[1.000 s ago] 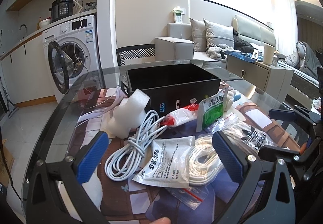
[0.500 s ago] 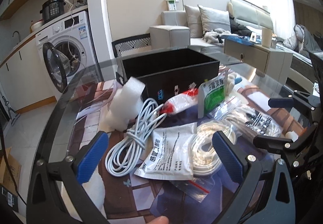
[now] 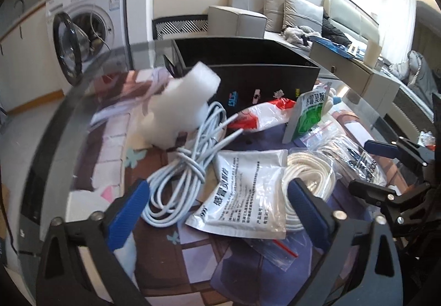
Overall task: Organize soft objects
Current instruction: 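Move the left tool to the white sachet while the right tool approaches the adidas bag, then grasp the white sachet with the left tool while the right tool grasps the adidas bag, then carry both items into the black box and open both tools to release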
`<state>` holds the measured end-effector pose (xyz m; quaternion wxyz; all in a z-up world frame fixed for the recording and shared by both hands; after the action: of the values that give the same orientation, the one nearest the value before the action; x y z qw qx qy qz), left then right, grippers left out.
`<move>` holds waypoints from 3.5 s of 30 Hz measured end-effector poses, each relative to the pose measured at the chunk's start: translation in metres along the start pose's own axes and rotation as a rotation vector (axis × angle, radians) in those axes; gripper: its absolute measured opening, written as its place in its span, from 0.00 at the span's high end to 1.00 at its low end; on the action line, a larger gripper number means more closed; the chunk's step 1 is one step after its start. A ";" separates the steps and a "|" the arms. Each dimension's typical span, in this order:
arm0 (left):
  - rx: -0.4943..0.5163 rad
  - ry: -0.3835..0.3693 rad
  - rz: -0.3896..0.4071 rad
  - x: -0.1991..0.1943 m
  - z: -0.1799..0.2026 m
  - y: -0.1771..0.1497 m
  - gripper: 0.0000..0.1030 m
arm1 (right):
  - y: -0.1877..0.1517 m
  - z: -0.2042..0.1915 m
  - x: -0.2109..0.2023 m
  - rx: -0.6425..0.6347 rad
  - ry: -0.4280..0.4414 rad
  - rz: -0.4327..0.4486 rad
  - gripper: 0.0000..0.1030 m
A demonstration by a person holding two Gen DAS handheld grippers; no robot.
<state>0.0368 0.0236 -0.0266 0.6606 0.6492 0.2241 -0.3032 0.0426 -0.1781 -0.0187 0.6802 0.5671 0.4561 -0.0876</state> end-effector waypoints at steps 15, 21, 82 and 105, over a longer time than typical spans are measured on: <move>0.066 -0.125 0.015 -0.011 0.009 0.001 0.34 | -0.003 -0.001 -0.004 -0.005 0.025 0.005 0.17; 0.053 -0.148 0.006 -0.009 0.009 0.004 0.37 | -0.003 -0.003 -0.005 -0.014 0.028 0.010 0.17; 0.059 -0.111 0.171 -0.071 0.005 0.026 0.66 | 0.029 -0.006 -0.077 -0.037 0.009 0.202 0.56; 0.066 -0.001 0.156 -0.035 -0.007 0.092 0.66 | 0.116 -0.004 -0.022 -0.042 0.018 0.083 0.56</move>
<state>0.0760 0.0319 0.0640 0.6606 0.6860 0.1624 -0.2583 0.1017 -0.1434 0.0776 0.6908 0.5719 0.4401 -0.0445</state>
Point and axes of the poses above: each gripper's, at about its wrist camera, not at the fingertips, and x roughly the way its jaws point, z to its right, y to its top, the point moved 1 cm from there along x, roughly the way its jaws point, and after that the axes turned 5 degrees about x, right-handed, at the moved point
